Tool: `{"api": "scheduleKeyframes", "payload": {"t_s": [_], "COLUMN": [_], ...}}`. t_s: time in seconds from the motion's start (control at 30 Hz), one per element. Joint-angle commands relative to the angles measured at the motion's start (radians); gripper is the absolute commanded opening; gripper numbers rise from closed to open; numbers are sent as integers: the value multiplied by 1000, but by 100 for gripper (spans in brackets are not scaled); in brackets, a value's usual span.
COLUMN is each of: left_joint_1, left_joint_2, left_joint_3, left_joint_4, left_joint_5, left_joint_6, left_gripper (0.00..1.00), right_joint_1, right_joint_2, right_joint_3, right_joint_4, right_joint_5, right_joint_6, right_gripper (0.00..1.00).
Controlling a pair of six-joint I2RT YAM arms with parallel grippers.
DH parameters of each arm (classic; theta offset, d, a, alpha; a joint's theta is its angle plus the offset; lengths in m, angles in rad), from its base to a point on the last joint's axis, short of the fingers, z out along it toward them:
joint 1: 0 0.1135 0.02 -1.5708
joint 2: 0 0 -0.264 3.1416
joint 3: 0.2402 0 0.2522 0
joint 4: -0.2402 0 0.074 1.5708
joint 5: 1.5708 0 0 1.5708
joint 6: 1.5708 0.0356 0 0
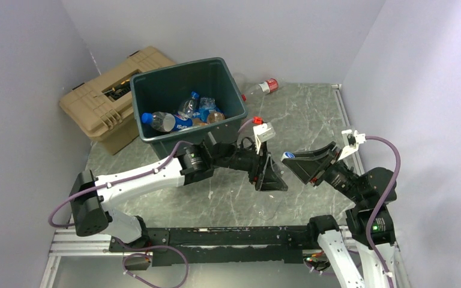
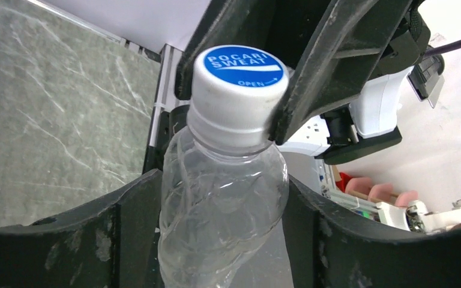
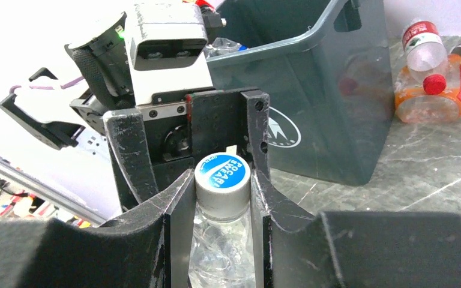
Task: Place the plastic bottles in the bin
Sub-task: Pick up the plastic bottle at the center of the board.
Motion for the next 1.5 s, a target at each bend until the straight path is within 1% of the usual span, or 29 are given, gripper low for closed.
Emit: {"api": "scheduleKeyframes", "payload": {"t_s": [0.0, 0.13, 0.2, 0.23, 0.27, 0.33, 0.37, 0.4, 0.43, 0.6, 0.73, 0.83, 0.97, 1.03, 1.13, 1.23, 1.3, 1.4, 1.47], "left_joint_1": [-8, -8, -8, -8, -9, -9, -10, -9, -9, -8, -9, -9, -9, -8, -8, -8, -7, -1, 29], "left_joint_2": [17, 33, 34, 32, 29, 19, 11, 1, -9, -69, -99, -115, -148, -175, -211, -209, -188, -130, -93], "left_joint_3": [44, 59, 62, 62, 63, 70, 75, 78, 83, 126, 235, 349, 473, 505, 529, 562, 580, 630, 673], "left_joint_4": [12, 2, 6, 10, 13, 10, 7, 6, 6, 1, -105, -206, -280, -283, -273, -283, -267, -262, -266], "left_joint_5": [28, 42, 47, 48, 48, 39, 33, 25, 12, -36, -88, -143, -246, -352, -526, -742, -870, -969, -1017], "left_joint_6": [-18, -22, -26, -28, -28, -28, -30, -29, -27, 0, 90, 179, 291, 343, 449, 603, 710, 832, 871], "left_gripper": [67, 51, 39, 33, 27, 13, 6, 0, 0, 0, 0, 0, 0, 0, 0, 0, 0, 0, 0], "right_joint_1": [11, 13, 17, 18, 20, 24, 26, 28, 29, 44, 56, 63, 62, 62, 62, 62, 62, 62, 62], "right_joint_2": [-13, -17, -18, -17, -16, -13, -10, -10, -9, -13, -48, -116, -231, -262, -244, -202, -199, -215, -220], "right_joint_3": [2, 6, 14, 27, 38, 67, 89, 115, 141, 279, 350, 331, 227, 181, 149, 100, 45, -53, -111], "right_joint_4": [59, 59, 57, 49, 39, 24, 10, -4, -18, -93, -142, -139, -100, -109, -169, -220, -220, -182, -167], "right_joint_5": [9, 4, -1, -2, -2, -10, -10, -4, 9, 121, 309, 452, 605, 650, 658, 672, 681, 678, 676], "right_joint_6": [5, 3, -2, -7, -12, -14, -10, -7, -8, -28, -55, -70, -63, -57, -64, -63, -48, -14, 15], "right_gripper": [0, 0, 0, 2, 18, 65, 85, 98, 100, 100, 100, 100, 100, 100, 100, 99, 99, 99, 99]}}
